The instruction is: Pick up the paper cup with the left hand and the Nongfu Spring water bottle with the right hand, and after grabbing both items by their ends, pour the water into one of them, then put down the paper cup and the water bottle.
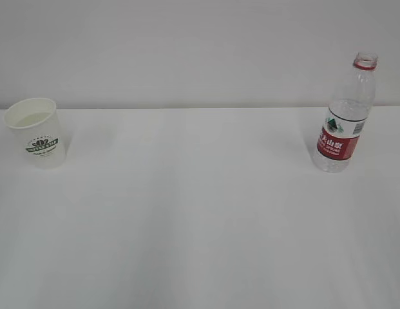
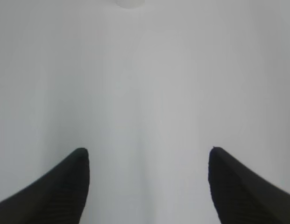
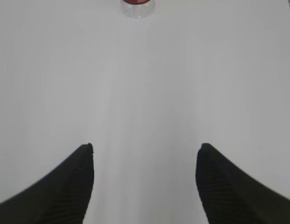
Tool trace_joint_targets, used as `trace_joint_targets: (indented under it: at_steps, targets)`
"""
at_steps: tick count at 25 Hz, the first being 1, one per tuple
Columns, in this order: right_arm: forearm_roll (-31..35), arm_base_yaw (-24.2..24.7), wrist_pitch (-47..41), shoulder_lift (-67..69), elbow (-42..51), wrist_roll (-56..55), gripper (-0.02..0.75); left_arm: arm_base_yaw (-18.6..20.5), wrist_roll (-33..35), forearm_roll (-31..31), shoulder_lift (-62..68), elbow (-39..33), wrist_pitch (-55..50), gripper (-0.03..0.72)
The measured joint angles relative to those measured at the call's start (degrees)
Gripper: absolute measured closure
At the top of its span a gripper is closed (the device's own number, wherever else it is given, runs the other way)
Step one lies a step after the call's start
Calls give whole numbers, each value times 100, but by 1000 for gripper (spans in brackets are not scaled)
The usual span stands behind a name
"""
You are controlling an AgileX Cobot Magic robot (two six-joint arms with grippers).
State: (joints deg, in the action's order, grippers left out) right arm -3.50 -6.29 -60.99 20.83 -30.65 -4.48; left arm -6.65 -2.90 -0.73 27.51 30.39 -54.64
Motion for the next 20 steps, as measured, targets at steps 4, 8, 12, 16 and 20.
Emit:
trace_joint_targets:
  at_steps: [4,8,12,16,20]
  targets:
    - [162,0,-207,0,0,50,222,0,0,0,1,23,-275,113]
    - [183,0,-463,0,-13,62,223,0,0,37,-3,34,-645,127]
    - [197,0,-587,0,26,110,223,0,0,73,-3,45,-789,144]
    - [197,0,-574,0,116,120,223,0,0,73,-12,5,-789,150]
    - [197,0,-454,0,215,141,223,0,0,73,-68,5,-801,153]
